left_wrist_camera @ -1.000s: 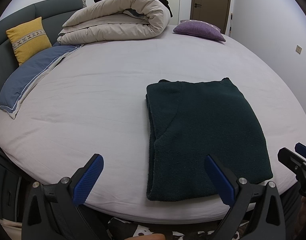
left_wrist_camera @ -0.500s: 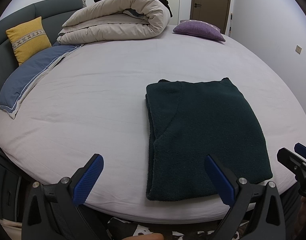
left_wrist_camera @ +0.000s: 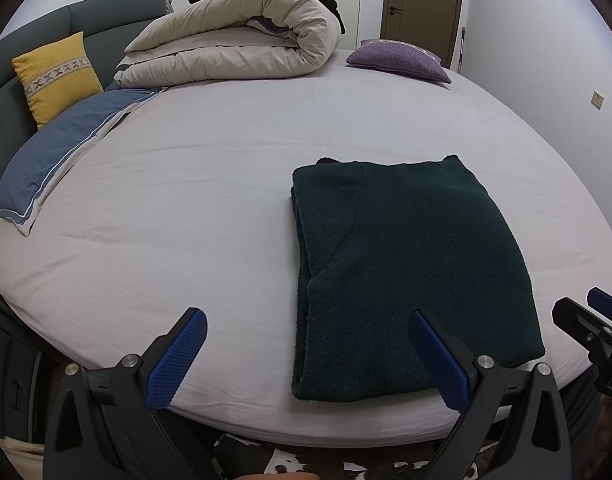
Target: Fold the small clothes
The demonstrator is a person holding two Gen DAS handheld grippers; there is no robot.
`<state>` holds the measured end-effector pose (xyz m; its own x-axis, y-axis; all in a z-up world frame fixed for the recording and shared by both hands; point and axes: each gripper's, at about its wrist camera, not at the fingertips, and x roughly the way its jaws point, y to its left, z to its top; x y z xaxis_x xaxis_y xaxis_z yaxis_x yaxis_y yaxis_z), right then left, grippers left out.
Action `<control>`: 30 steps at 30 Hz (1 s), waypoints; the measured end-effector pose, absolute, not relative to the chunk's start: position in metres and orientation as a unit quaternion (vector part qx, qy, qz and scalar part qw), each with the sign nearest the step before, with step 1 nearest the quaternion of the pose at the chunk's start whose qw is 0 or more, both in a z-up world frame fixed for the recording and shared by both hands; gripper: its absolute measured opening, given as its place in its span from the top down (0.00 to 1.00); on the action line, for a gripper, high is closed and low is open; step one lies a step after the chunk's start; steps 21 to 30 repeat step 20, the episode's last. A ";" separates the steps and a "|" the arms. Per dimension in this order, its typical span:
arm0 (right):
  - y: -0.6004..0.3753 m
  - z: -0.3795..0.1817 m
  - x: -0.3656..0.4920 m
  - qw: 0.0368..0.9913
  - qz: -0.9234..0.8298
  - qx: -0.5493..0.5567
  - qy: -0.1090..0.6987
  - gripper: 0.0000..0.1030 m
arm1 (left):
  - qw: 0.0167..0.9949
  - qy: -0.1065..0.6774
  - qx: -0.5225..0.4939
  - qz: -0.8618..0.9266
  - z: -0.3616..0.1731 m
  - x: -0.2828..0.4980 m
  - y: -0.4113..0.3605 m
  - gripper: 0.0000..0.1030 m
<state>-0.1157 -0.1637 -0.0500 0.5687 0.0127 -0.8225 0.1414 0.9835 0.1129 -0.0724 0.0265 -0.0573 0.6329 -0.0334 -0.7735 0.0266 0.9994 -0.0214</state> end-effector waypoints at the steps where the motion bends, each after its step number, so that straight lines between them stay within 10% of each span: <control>1: -0.164 -0.050 -0.116 0.882 -0.036 0.083 0.463 0.00 | 0.903 0.428 -0.004 -0.017 -0.056 -0.071 0.027 0.00; 30: -0.161 -0.057 -0.116 0.880 -0.036 0.088 0.465 0.00 | 0.903 0.430 -0.008 -0.015 -0.061 -0.073 0.027 0.00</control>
